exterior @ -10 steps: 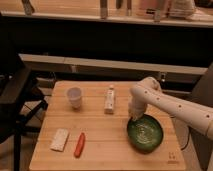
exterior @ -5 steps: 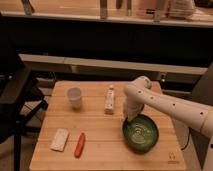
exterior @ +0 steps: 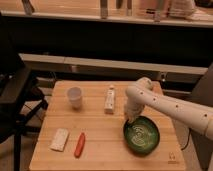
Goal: Drag the ceramic bowl in a circle
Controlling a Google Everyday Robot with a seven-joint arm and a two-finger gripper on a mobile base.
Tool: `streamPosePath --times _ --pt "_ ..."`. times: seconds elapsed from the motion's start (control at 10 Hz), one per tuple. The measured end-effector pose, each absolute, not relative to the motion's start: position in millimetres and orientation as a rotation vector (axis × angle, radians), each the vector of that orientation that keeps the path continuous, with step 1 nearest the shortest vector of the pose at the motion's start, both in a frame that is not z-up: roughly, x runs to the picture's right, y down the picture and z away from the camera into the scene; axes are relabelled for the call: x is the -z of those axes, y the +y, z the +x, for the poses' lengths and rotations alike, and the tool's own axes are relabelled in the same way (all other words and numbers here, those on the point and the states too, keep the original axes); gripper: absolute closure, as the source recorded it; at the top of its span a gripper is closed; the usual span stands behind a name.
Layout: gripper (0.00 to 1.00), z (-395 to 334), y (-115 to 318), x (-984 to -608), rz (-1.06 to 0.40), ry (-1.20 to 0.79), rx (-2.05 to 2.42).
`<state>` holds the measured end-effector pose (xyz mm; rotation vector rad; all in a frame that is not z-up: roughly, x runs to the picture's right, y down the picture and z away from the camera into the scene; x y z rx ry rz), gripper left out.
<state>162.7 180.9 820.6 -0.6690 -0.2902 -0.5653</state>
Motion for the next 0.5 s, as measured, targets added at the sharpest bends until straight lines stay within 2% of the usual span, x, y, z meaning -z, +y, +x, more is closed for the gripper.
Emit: streamPosePath --times 0.5 --pt "1.00 194.4 187.6 -816.3 -0.680 -0.290 0.527"
